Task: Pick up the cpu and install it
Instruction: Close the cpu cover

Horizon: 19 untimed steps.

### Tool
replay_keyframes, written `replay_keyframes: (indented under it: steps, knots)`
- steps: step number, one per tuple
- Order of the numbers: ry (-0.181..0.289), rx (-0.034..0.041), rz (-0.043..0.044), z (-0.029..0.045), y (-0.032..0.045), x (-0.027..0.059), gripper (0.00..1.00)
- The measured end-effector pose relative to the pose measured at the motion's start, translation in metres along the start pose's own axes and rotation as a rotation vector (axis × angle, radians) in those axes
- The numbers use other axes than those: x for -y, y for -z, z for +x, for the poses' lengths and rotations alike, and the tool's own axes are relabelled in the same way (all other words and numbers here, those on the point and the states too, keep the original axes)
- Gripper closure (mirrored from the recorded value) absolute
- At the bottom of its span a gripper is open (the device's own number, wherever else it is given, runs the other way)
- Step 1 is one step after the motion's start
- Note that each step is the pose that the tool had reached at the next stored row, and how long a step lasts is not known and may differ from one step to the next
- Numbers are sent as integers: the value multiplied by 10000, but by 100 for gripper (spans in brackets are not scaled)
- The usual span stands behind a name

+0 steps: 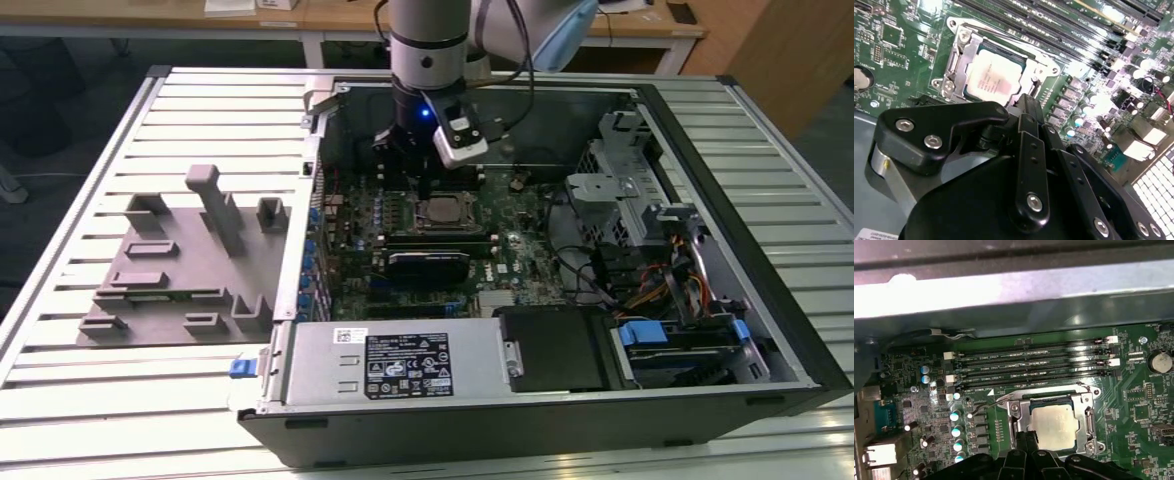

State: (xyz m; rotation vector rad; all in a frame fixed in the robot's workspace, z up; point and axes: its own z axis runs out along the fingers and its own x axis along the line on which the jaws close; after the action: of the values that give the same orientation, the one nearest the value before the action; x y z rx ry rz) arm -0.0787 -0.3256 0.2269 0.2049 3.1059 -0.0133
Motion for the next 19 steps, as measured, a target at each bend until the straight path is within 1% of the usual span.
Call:
replay_keyframes:
  steps: [6,9,10,17,19]
  knots:
    - [1,-12,1,-176,-5,-23,89]
    - [1,-17,1,-251,-7,-33,89]
    - [2,-17,2,-263,-8,-35,89]
    - [1,-17,1,-267,-7,-14,89]
    - [-1,-17,2,-267,5,-13,89]
